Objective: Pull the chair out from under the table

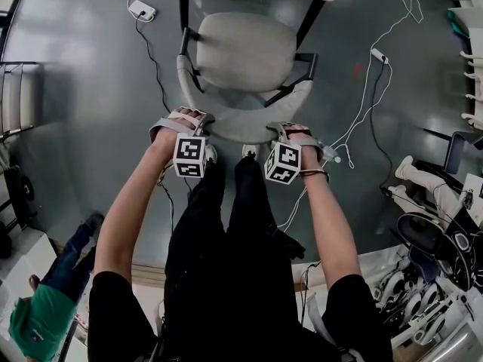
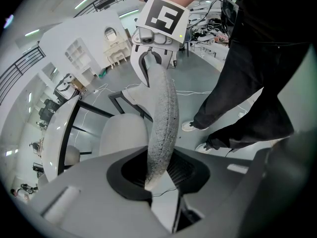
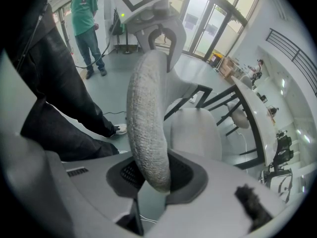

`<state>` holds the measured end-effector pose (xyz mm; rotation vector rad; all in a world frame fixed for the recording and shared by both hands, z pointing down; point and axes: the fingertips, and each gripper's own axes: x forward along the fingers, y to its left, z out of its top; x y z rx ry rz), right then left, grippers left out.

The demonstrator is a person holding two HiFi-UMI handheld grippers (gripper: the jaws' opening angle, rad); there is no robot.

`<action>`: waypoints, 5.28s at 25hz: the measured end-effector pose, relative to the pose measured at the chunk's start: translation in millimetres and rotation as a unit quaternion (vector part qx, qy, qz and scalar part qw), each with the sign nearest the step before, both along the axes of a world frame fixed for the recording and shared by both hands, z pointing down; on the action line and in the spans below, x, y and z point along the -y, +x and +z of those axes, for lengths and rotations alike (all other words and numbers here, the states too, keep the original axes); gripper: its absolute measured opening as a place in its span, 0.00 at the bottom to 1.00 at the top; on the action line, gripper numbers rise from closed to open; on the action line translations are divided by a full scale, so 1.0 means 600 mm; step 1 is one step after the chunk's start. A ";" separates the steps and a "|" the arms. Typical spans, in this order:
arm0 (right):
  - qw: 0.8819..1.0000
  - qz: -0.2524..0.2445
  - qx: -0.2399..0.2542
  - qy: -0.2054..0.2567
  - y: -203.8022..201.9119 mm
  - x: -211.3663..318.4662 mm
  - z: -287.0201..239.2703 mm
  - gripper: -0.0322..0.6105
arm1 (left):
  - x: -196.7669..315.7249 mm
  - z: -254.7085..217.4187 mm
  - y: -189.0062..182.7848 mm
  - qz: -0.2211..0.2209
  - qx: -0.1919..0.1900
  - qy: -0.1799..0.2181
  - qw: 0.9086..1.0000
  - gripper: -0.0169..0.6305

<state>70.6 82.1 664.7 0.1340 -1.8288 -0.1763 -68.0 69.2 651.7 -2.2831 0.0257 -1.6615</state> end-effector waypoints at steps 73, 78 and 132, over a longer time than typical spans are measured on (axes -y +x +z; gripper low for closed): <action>1.000 0.013 -0.009 -0.019 -0.029 -0.165 0.002 0.20 | -0.165 0.000 -0.030 -0.007 -0.005 -0.027 1.000 0.18; 1.000 0.014 -0.012 -0.017 -0.030 -0.177 0.002 0.20 | -0.180 0.001 -0.030 -0.006 -0.006 -0.026 1.000 0.17; 0.999 0.005 -0.015 -0.036 -0.048 -0.298 0.005 0.20 | -0.294 0.001 -0.049 0.003 0.005 -0.048 0.999 0.17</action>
